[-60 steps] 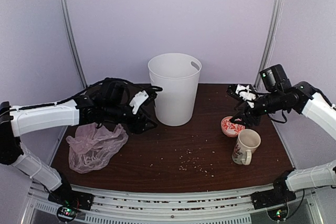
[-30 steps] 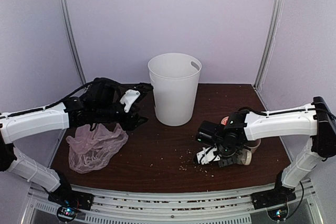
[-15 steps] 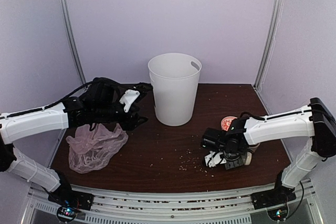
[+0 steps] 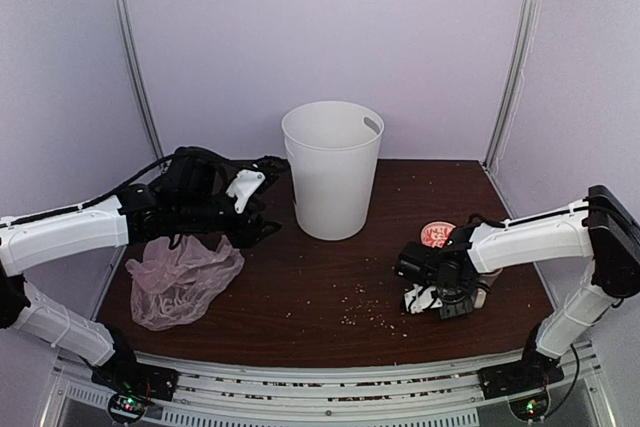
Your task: Put the trash bags into the trash bin
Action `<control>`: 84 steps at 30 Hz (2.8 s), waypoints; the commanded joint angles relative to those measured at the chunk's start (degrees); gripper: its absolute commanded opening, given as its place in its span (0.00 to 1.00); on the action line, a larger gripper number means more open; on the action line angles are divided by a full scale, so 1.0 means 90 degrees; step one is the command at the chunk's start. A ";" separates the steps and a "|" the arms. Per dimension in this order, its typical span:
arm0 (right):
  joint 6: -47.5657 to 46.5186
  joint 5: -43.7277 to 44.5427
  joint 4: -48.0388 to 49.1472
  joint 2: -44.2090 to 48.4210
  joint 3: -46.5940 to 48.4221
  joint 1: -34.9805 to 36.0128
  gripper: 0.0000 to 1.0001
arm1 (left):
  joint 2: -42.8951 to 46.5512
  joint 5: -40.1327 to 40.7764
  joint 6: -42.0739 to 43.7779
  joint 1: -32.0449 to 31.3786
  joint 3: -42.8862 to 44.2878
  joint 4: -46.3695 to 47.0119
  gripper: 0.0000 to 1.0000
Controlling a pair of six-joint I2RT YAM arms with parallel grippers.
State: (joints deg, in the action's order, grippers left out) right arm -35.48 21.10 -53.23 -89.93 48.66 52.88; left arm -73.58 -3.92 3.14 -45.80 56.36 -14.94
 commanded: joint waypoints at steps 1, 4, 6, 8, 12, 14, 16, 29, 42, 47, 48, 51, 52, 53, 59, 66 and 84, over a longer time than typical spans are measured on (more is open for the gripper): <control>-0.0204 0.0399 0.0105 0.0079 -0.0096 -0.0323 0.00 | 0.0065 -0.0129 0.0042 0.0006 -0.0009 0.0093 0.58; -0.0389 0.0459 0.0190 0.0104 -0.0150 -0.0655 0.00 | 0.0082 -0.0135 0.0041 0.0001 -0.0009 0.0088 0.58; -0.0537 0.0502 0.0254 0.0119 -0.0179 -0.0891 0.00 | 0.0090 -0.0140 0.0040 0.0003 -0.0005 0.0088 0.58; -0.0723 0.0536 0.0353 0.0170 -0.0206 -0.1120 0.00 | 0.0110 -0.0144 0.0033 0.0000 -0.0011 0.0088 0.58; -0.1062 0.0555 0.0483 0.0209 -0.0208 -0.1548 0.00 | 0.0137 -0.0184 0.0032 0.0008 -0.0011 0.0080 0.58; -0.1154 0.0597 0.0526 0.0196 -0.0202 -0.1694 0.00 | 0.0134 -0.0189 0.0030 -0.0003 -0.0010 0.0075 0.58; -0.1246 0.0623 0.0566 0.0197 -0.0197 -0.1823 0.00 | 0.0143 -0.0204 0.0026 0.0009 -0.0010 0.0069 0.58; -0.1140 -0.1626 -0.0180 0.0632 0.0730 -0.1979 0.00 | 0.0122 -0.0184 0.0037 0.0002 -0.0010 0.0049 0.58; 0.0592 -0.5535 0.2078 0.1215 0.1791 -0.1876 0.29 | 0.0250 -0.0301 0.0120 0.0019 0.0106 0.0042 0.64; 0.1636 -0.5840 0.4034 0.1848 0.0905 -0.1849 0.54 | 0.0783 0.1148 -0.0385 0.0034 0.0392 0.0255 0.88; 0.1785 -0.5616 0.4197 0.1889 0.0826 -0.1886 0.56 | 0.0718 0.1580 -0.0561 0.0060 0.0583 -0.0015 0.92; 0.1682 -0.5656 0.4429 0.2087 0.0318 -0.1937 0.63 | 0.0111 0.2359 -0.1337 0.0194 0.1504 -0.1500 0.91; 0.1573 -0.5726 0.4401 0.2121 0.0202 -0.1934 0.64 | -0.0135 0.2529 -0.1601 0.0195 0.1648 -0.1931 0.90; 0.1469 -0.5737 0.4344 0.2146 0.0144 -0.1935 0.64 | -0.0279 0.2629 -0.1822 0.0196 0.1715 -0.2296 0.89; 0.1050 -0.5402 0.4153 0.2176 0.0188 -0.1912 0.65 | -0.0881 0.1707 -0.1309 0.0163 0.1627 -0.3516 0.86; 0.0836 -0.5329 0.4105 0.2255 0.0108 -0.1736 0.65 | -0.1638 0.2814 -0.1085 -0.0028 0.1518 -0.3655 0.86; 0.0472 -0.4847 0.3965 0.1955 0.0071 -0.1711 0.64 | -0.3109 0.3573 -0.1444 -0.0072 0.1885 -0.4474 0.70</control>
State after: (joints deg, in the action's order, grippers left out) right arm -30.26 -24.25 -17.10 -72.05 49.82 37.17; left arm -101.51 32.10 -11.62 -46.17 71.90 -55.77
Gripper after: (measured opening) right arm 0.644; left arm 0.775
